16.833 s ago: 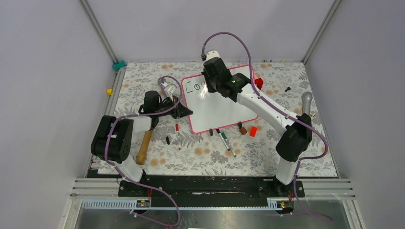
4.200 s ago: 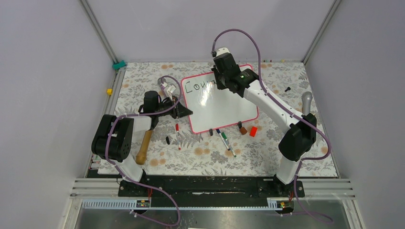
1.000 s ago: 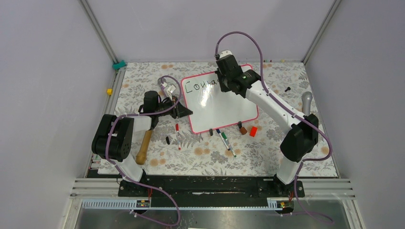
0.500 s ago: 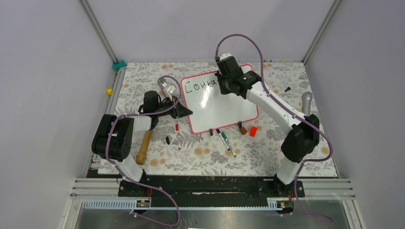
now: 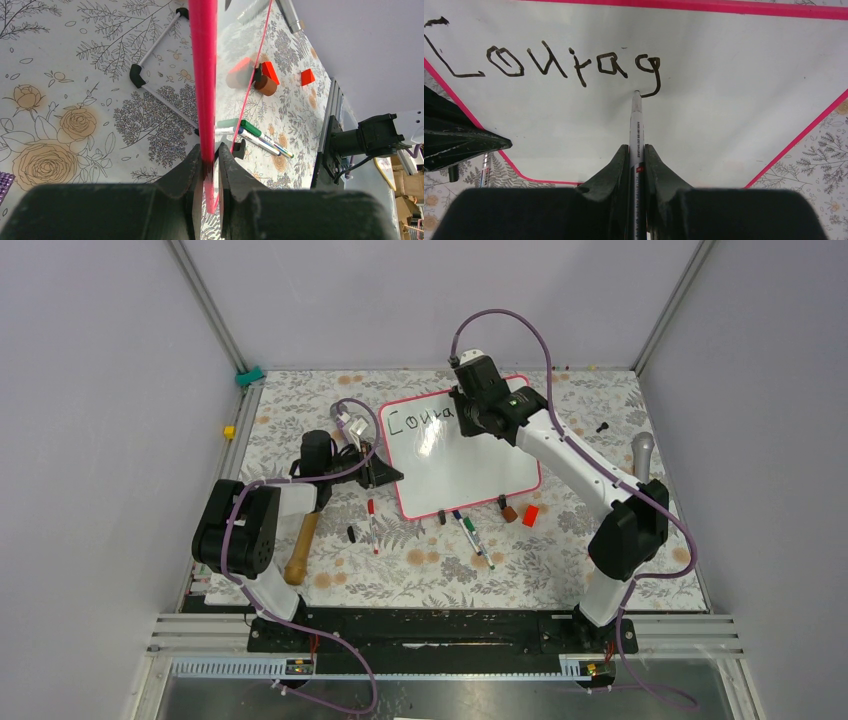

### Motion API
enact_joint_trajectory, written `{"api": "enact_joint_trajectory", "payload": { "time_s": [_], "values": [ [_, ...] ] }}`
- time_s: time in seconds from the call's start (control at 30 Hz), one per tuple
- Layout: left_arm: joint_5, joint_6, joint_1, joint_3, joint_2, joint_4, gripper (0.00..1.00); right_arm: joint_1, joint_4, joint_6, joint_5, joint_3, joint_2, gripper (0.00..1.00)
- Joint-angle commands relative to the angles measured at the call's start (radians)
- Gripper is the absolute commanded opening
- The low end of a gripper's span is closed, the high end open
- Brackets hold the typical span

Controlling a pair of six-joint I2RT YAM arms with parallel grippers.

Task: Write a sentence on the whiteboard

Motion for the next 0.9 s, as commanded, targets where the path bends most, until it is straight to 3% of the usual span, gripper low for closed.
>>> {"api": "enact_joint_trajectory", "payload": {
  "time_s": [0.0,0.23,0.47,0.87],
  "values": [
    [-0.064,0.061,0.012,-0.008,0.027,-0.007,0.00,-0.008,0.026,0.006,-0.024,0.058,0.009,0.00],
    [-0.063,0.060,0.012,-0.008,0.028,-0.006,0.00,-0.008,0.017,0.003,-0.029,0.067,-0.001,0.00],
    [-0.061,0.059,0.014,-0.008,0.027,-0.007,0.00,-0.009,0.049,0.000,-0.046,-0.013,-0.111,0.00],
    [-0.047,0.043,0.018,-0.007,0.038,0.011,0.00,-0.010,0.302,0.002,0.127,-0.252,-0.275,0.00]
  ]
}}
